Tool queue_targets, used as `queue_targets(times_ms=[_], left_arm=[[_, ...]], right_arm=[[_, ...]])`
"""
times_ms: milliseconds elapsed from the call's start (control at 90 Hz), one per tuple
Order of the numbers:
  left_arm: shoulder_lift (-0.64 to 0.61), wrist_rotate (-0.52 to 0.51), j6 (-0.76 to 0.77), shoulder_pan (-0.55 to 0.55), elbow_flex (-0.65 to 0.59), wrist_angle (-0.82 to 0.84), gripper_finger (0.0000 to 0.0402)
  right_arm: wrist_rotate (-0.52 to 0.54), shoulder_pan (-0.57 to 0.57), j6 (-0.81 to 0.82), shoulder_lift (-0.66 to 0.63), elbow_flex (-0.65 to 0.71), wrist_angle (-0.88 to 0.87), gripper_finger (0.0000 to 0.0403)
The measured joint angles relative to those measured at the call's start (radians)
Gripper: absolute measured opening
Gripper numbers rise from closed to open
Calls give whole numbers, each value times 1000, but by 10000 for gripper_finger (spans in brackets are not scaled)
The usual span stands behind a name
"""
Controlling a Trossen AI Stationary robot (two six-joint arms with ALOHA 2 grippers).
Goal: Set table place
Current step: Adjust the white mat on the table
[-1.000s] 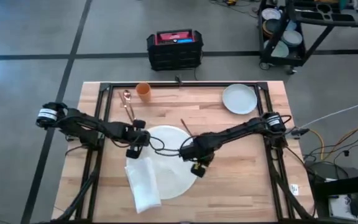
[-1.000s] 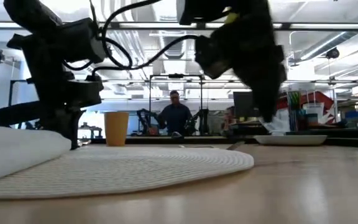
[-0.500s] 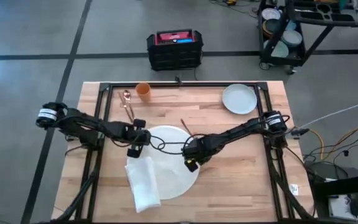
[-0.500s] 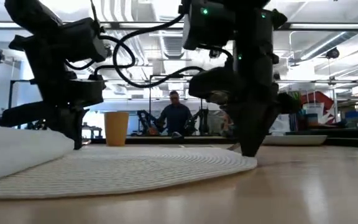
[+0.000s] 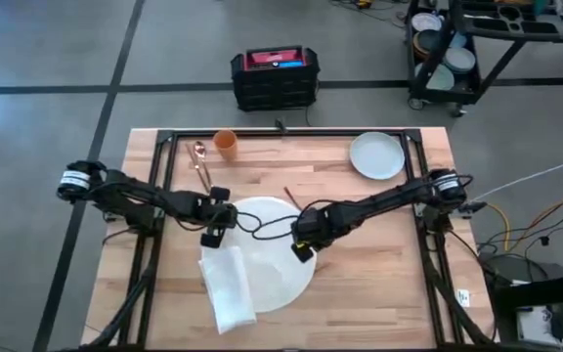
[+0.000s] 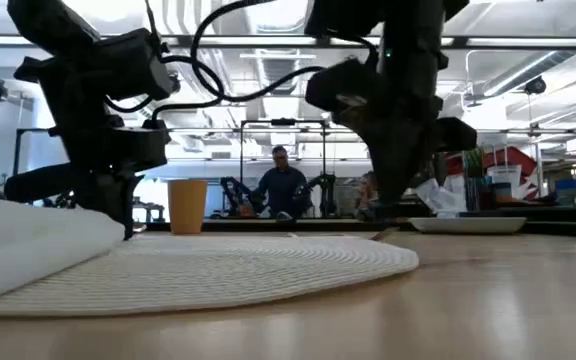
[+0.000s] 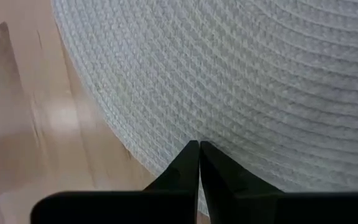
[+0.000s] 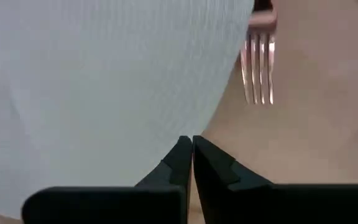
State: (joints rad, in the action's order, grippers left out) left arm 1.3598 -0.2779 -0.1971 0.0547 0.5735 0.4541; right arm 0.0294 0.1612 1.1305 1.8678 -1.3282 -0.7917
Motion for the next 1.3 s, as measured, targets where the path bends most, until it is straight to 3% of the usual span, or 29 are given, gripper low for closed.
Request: queue_targets(times_ms=[367,622,911,1300], left_arm=[[0,0,0,0,0,-2,0],[0,-2,-35,-8,-5,-15,0],[0,-12,-169,-107,-21,-82,0],[11,-11,-386,-308,-21,-230,0]], right_arm=[[6,-21,2,90,14,53,0],[-64,1,-12,125,11,76,0],[-117,82,143,121,14,99,0],[-135,154,493,139,17,284,0]])
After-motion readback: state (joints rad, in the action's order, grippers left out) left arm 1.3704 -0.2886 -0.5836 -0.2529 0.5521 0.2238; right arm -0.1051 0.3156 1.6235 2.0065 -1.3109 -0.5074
